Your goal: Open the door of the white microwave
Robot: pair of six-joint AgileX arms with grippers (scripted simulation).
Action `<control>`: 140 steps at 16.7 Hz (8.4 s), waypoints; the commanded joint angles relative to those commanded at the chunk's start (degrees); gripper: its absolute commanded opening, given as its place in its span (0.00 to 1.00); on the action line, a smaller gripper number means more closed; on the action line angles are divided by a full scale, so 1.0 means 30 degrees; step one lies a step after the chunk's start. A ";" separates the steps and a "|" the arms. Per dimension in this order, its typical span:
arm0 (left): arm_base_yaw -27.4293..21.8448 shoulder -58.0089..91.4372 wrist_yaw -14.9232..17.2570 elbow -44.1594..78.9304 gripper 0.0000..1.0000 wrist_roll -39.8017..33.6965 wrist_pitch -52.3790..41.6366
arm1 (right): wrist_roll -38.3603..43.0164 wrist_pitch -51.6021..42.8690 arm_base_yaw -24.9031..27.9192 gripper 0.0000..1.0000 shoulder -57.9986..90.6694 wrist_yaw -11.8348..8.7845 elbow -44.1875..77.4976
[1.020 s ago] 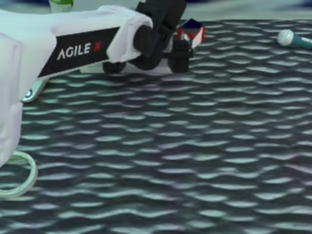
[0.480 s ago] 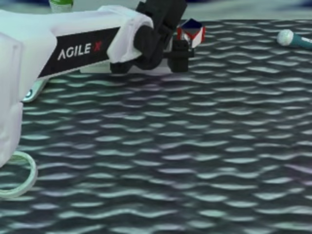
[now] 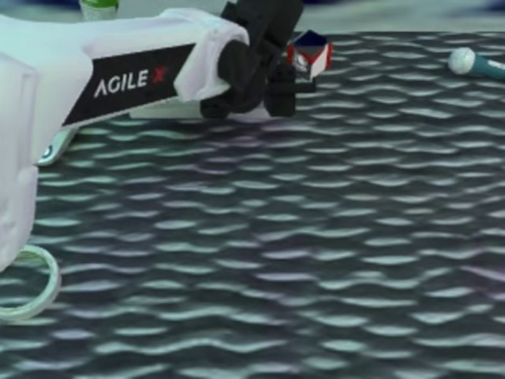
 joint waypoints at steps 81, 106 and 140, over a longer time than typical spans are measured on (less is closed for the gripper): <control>-0.0333 -0.3505 0.1149 -0.5568 0.00 0.1645 0.2573 | 0.0000 0.0000 0.0000 1.00 0.0000 0.0000 0.0000; -0.0468 -0.3480 0.1305 -0.5556 0.00 0.1605 0.2593 | 0.0000 0.0000 0.0000 1.00 0.0000 0.0000 0.0000; -0.0190 -0.4418 0.2177 -0.6942 0.00 0.2842 0.3364 | 0.0000 0.0000 0.0000 1.00 0.0000 0.0000 0.0000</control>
